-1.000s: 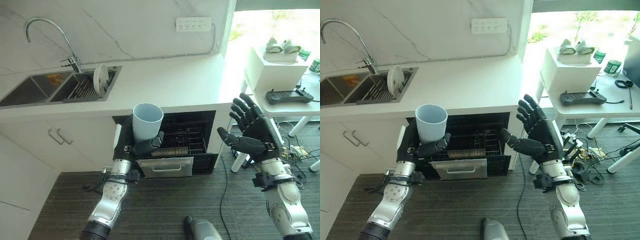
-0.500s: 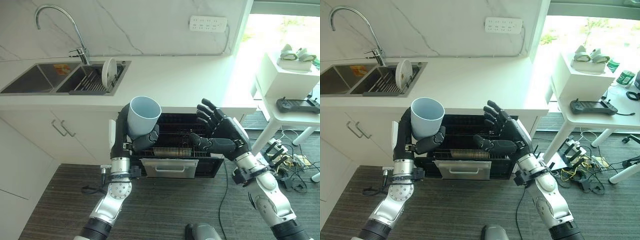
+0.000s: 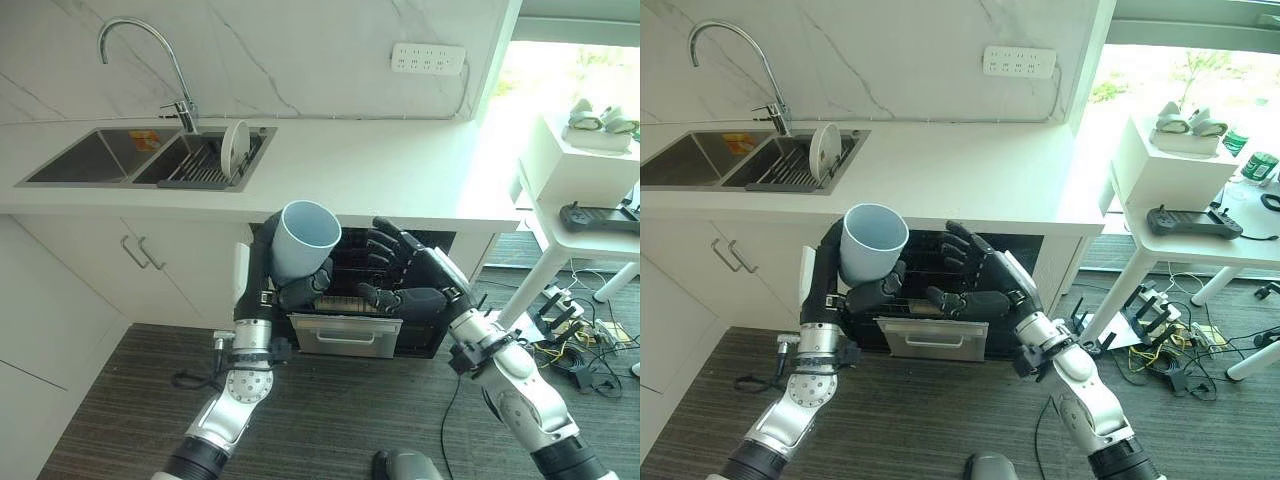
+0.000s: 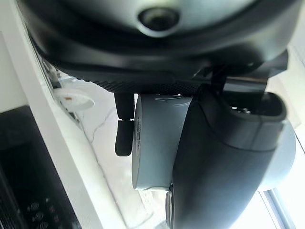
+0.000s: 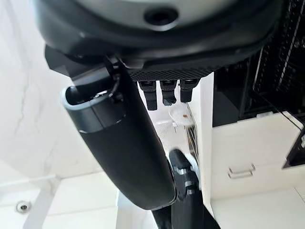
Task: Place the dishes in the dishwasher.
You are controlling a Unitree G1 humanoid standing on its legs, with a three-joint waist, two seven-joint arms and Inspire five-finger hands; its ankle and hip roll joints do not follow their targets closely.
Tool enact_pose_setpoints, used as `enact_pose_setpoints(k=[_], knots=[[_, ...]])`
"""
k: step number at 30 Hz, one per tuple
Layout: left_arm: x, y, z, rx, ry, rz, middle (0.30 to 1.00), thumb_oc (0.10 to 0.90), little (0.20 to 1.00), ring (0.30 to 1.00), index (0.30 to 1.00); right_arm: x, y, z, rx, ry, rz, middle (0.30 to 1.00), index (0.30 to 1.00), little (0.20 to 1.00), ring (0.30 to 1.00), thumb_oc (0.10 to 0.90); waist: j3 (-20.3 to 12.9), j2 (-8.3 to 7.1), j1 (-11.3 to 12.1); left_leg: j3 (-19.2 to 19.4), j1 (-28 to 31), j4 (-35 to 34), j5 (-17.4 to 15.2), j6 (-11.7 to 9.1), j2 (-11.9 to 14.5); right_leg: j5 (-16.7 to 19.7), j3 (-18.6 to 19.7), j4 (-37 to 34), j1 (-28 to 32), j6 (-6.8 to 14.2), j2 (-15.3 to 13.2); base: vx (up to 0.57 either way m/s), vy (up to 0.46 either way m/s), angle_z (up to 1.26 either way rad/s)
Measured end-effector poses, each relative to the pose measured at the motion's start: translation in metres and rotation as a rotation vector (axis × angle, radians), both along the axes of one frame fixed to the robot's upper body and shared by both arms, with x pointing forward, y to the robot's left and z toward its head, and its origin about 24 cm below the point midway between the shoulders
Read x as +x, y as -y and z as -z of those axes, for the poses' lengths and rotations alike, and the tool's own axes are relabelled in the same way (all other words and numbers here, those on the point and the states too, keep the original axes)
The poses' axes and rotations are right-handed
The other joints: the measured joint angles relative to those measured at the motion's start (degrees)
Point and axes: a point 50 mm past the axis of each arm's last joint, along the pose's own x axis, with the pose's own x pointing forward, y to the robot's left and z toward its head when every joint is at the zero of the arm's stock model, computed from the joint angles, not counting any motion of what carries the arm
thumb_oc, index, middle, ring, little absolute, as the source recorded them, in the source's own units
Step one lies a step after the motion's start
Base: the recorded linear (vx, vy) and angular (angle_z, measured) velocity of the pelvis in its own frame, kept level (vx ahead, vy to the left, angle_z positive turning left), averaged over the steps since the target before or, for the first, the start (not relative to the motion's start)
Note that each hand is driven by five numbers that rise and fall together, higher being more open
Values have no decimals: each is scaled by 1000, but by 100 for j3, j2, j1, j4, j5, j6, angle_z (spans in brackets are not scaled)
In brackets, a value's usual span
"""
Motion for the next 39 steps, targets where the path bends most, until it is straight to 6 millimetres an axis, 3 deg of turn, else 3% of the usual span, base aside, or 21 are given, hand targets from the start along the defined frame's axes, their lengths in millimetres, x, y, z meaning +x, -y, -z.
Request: enact_pose_setpoints(k=[10, 15, 39], knots=[[0, 2, 0, -2, -3, 7, 300, 400, 300, 300, 300, 9, -12, -17, -6, 62, -64, 900, 900, 900, 900, 800, -12, -26, 181, -16, -7, 4, 14, -19, -4, 6, -40, 0, 20, -6, -8, -4, -2, 2], [-2, 9, 4, -2, -21, 46, 300, 400, 300, 300, 300, 8, -19, -16, 3, 47, -98, 900, 900, 900, 900, 800, -16, -42, 284, -33, -21, 7, 19, -20, -6, 7, -52, 1, 21, -5, -14, 0, 1, 1], [-5, 21, 17, -37, -95, 74, 300, 400, 300, 300, 300, 14, -40, -15, 64, -54, -124, 900, 900, 900, 900, 800, -35, -122, 313, -163, -131, 92, 31, -6, -22, 23, -161, 4, 29, -14, -56, 10, 0, 2]])
